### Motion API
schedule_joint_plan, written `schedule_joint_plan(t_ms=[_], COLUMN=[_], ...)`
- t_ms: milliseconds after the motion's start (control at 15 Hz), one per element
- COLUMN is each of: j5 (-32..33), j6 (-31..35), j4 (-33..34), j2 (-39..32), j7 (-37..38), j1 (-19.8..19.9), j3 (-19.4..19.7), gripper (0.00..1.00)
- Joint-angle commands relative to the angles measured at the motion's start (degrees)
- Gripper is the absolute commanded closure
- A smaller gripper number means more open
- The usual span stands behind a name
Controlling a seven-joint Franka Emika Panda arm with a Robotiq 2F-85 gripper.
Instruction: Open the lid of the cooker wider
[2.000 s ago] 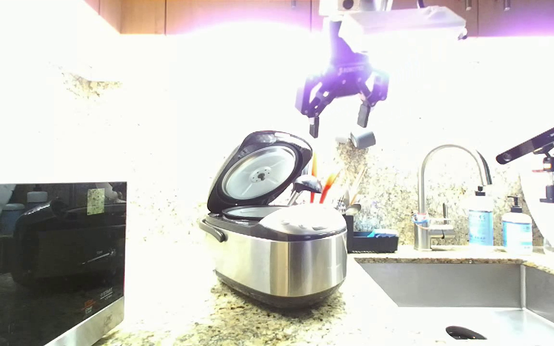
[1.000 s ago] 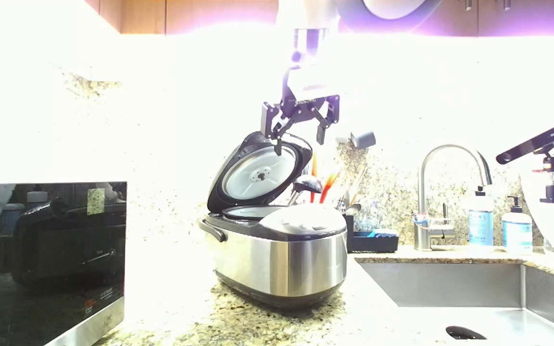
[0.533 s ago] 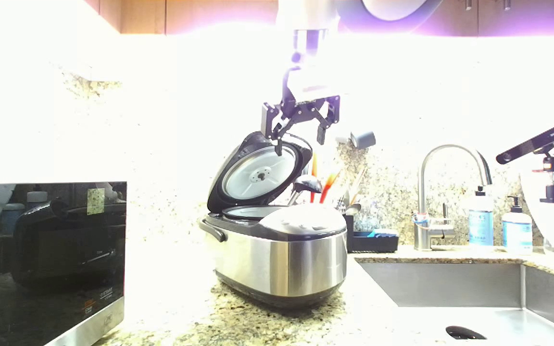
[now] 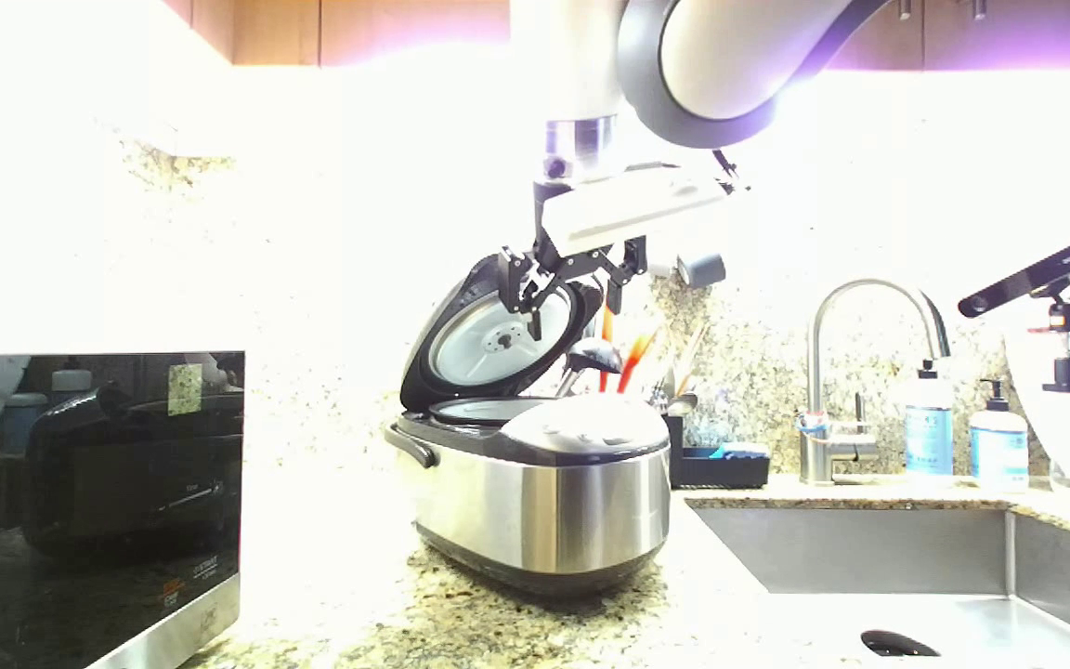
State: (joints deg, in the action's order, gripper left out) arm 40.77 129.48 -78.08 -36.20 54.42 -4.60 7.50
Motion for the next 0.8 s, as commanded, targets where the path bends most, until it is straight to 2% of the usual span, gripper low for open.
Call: schedule_joint_plan(t_ms=[0, 267, 733], j5=[-1.7, -4.4, -10.8], j6=[-1.0, -0.7, -1.4], j4=[7.2, 13.4, 26.3], j2=[-4.8, -9.0, -17.1], j7=[-1.3, -4.0, -9.7], j1=[-0.8, 0.0, -0.2], j3=[1.7, 1.5, 3.4], gripper=[0.00, 0.00, 0.00])
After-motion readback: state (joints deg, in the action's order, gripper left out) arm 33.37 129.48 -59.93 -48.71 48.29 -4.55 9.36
